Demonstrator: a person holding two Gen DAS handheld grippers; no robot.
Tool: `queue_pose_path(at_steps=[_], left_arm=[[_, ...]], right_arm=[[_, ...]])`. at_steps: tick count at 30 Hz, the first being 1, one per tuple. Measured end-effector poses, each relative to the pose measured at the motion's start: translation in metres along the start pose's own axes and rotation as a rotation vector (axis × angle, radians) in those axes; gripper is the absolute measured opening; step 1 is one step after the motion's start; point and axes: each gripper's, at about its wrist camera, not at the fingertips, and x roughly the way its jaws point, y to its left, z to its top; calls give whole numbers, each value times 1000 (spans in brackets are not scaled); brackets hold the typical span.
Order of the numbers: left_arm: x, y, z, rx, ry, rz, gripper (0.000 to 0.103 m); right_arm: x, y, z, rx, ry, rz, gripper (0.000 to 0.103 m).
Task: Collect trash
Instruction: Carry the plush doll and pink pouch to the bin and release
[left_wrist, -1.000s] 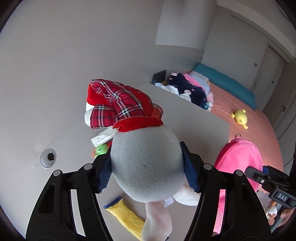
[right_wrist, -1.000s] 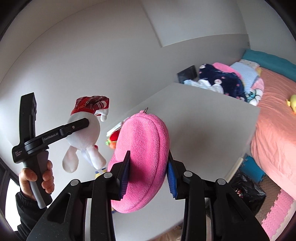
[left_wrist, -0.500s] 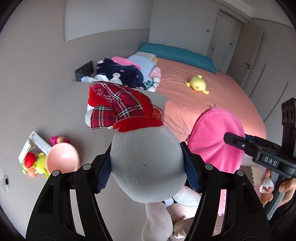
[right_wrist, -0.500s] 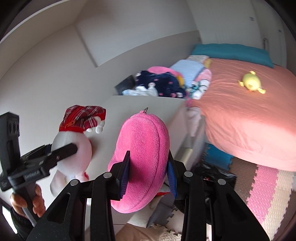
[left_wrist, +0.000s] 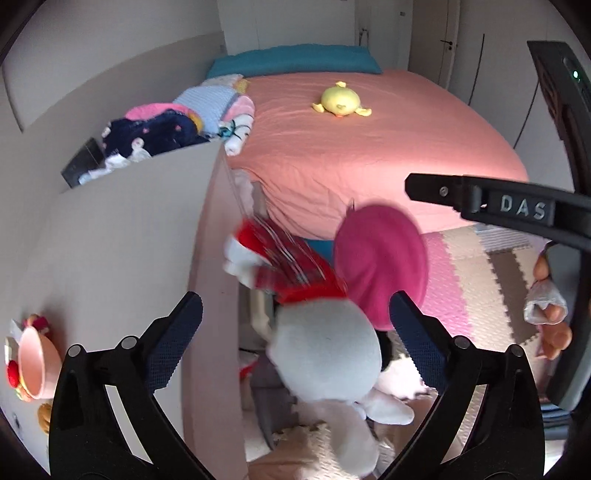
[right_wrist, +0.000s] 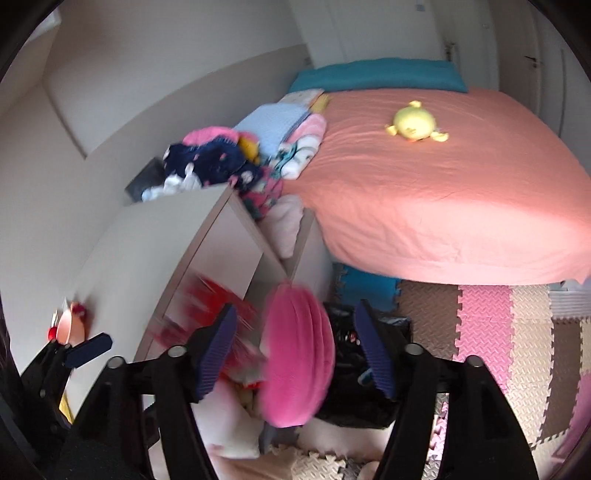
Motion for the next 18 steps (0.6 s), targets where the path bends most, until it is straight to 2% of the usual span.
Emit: queue_pose_path(at_steps=[6, 12, 18], left_arm=[[-7, 5, -2, 18, -14, 8, 98], [-10, 23, -5, -61, -11, -9, 98], [-21, 47, -23, -148, 0, 12, 98]], right_arm=[[-14, -7, 2, 12, -31, 4, 69], [-19, 9, -1, -19, -24, 38, 69], [-18, 32, -8, -41, -3, 88, 69]])
